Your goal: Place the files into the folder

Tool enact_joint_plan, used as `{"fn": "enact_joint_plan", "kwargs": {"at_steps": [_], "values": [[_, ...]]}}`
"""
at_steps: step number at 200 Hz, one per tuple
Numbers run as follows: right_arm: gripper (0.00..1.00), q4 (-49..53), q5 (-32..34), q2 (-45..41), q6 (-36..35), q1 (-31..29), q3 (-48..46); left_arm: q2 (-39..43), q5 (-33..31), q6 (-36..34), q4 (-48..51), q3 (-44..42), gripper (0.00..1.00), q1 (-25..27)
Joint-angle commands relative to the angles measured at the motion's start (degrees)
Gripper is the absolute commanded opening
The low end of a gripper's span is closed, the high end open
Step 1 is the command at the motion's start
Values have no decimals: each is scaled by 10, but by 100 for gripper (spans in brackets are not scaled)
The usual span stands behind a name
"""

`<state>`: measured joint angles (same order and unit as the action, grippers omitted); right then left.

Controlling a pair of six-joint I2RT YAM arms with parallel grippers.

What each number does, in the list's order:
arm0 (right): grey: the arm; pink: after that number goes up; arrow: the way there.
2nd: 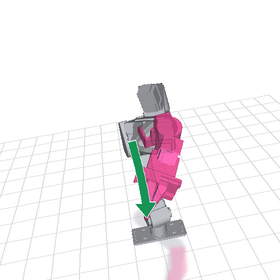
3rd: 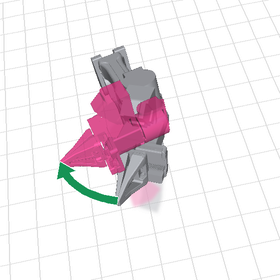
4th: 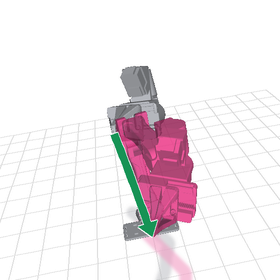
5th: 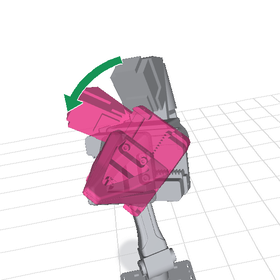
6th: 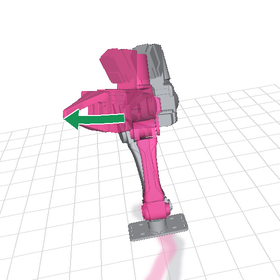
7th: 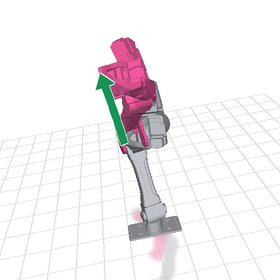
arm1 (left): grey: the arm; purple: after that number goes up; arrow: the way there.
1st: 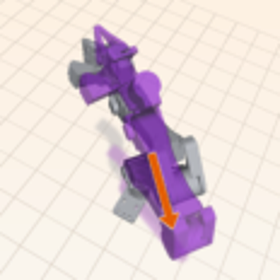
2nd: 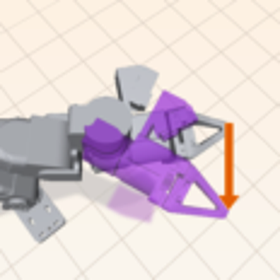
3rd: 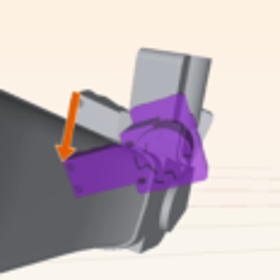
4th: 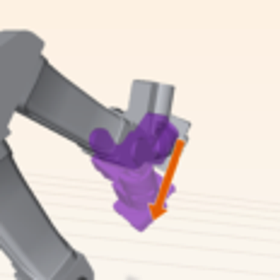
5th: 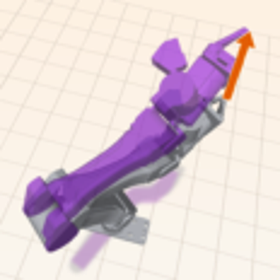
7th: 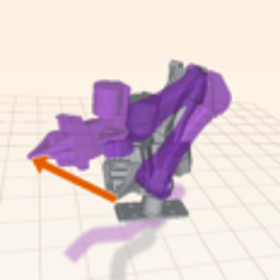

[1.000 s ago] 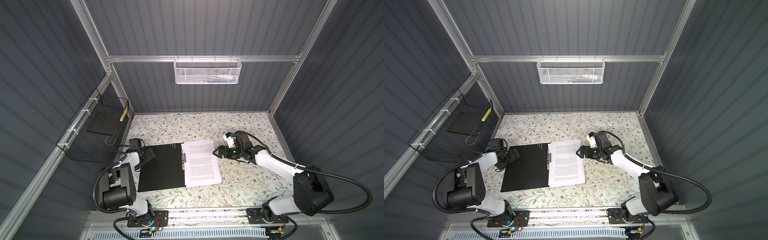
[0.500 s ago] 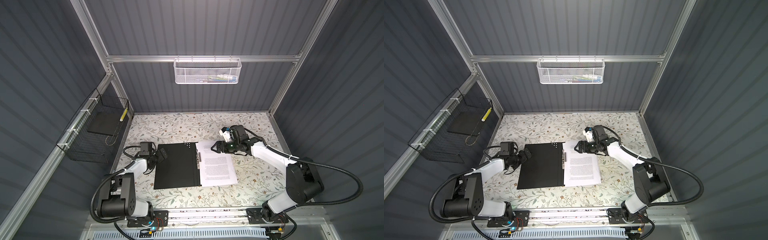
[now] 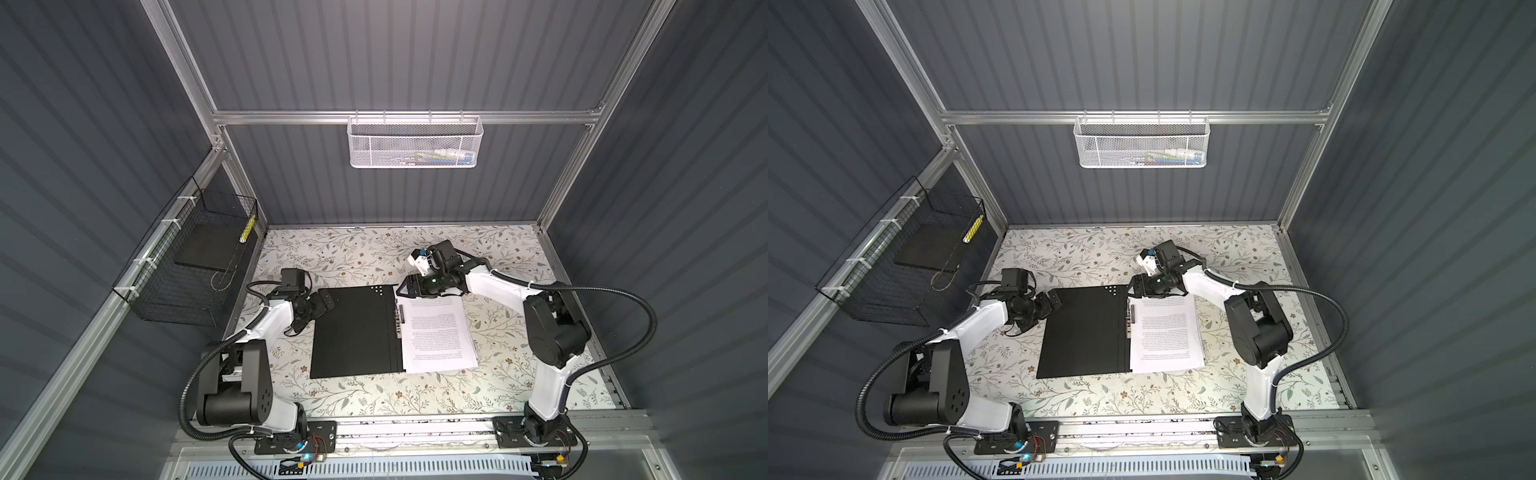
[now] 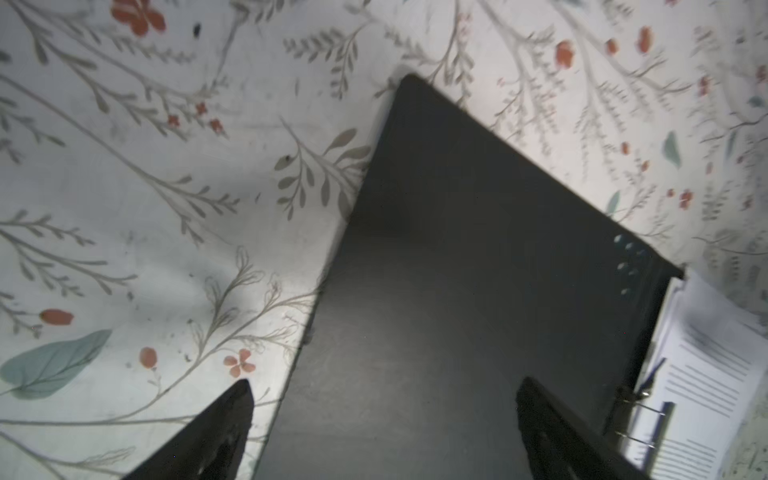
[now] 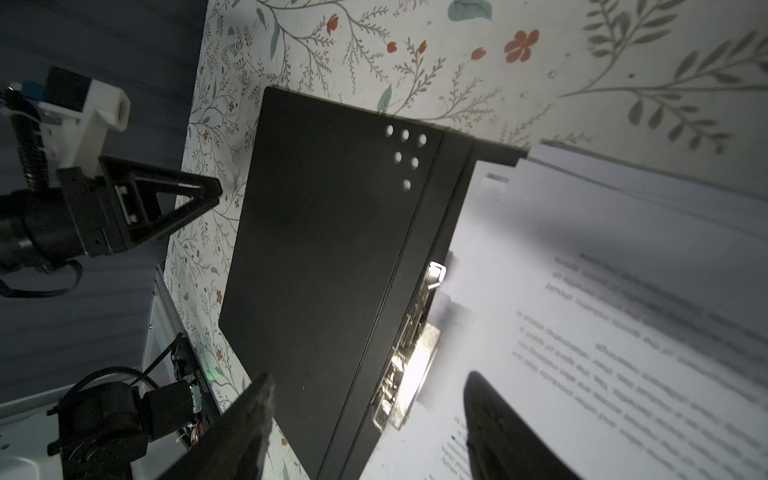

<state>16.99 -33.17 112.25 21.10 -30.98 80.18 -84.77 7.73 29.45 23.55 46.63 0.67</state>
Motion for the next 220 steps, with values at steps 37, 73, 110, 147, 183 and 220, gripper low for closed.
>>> {"fn": "enact_joint_plan", "kwargs": {"at_steps": [37, 73, 110, 147, 183, 220], "values": [[71, 31, -13, 81, -13, -17, 75, 19, 37, 27, -7, -96, 99, 0], [71, 33, -6, 105, -18, -21, 97, 39, 40, 30, 0, -121, 99, -1], [70, 34, -16, 130, -19, -25, 112, 57, 47, 31, 5, -133, 99, -1], [71, 43, -17, 148, -24, -32, 118, 64, 50, 31, 8, -142, 99, -1], [71, 47, -31, 156, -32, -35, 125, 69, 57, 30, 6, -148, 99, -1], [71, 26, -85, 153, -27, -35, 124, 82, 68, 33, 4, -156, 99, -1]]}}
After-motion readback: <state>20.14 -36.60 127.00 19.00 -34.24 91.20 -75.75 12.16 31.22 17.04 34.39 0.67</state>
